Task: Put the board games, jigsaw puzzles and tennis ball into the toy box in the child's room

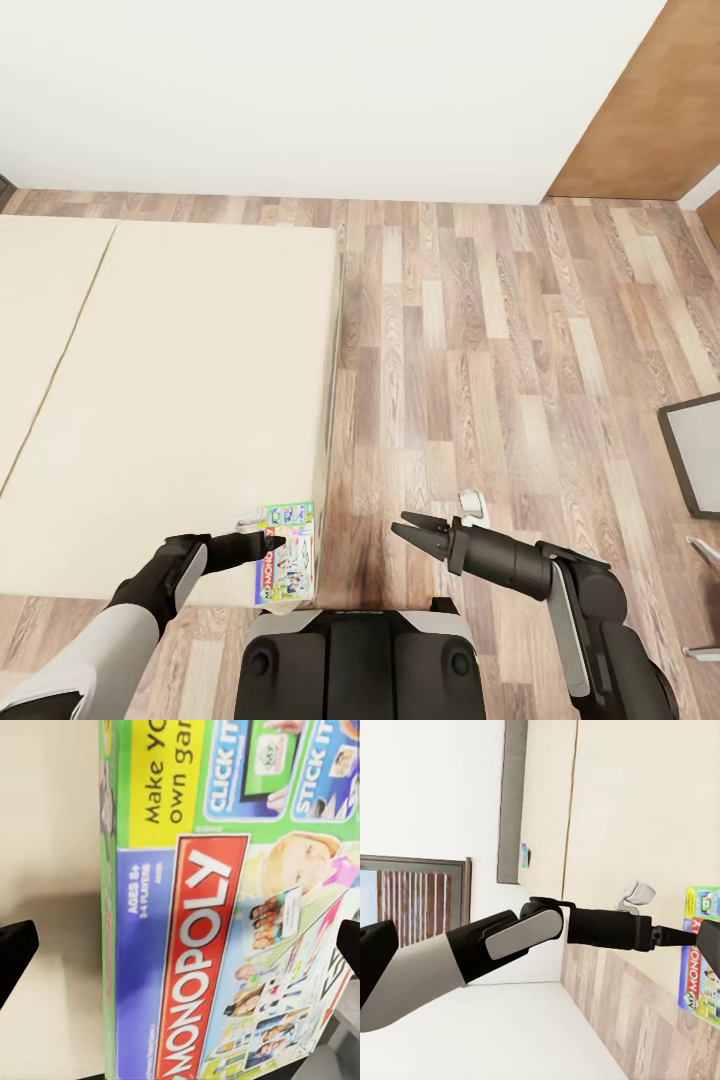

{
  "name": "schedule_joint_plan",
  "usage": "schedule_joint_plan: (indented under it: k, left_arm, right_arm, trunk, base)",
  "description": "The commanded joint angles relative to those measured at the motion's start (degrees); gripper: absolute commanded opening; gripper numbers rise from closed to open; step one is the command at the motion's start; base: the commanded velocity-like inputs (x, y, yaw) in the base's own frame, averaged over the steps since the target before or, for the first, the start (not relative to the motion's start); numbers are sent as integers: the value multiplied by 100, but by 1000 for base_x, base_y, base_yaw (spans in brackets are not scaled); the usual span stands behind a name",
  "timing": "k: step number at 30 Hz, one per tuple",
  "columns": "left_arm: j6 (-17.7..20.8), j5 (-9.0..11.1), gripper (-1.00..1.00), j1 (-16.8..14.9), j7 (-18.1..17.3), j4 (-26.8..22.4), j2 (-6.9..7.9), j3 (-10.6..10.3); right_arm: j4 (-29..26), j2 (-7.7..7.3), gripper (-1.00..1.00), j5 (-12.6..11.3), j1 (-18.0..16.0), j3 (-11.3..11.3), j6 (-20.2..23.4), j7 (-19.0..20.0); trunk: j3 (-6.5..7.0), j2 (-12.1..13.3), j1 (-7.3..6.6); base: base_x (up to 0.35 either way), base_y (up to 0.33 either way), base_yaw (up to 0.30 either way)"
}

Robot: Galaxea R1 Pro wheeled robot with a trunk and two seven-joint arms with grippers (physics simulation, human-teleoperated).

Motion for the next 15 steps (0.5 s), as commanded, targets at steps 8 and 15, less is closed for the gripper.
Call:
schedule_joint_plan:
  k: [8, 15]
  left_arm:
    - [55, -3, 100, -1, -28, -7, -7, 33]
    - [51, -3, 100, -1, -28, -7, -6, 34]
  right_arm:
    - [-1, 4, 100, -10, -3, -9, 37, 16]
    - [-1, 4, 100, -13, -3, -9, 37, 16]
  trunk:
    - [-6, -9, 3]
    - [-6, -9, 3]
  base:
    - [0, -145, 0]
    - [0, -25, 0]
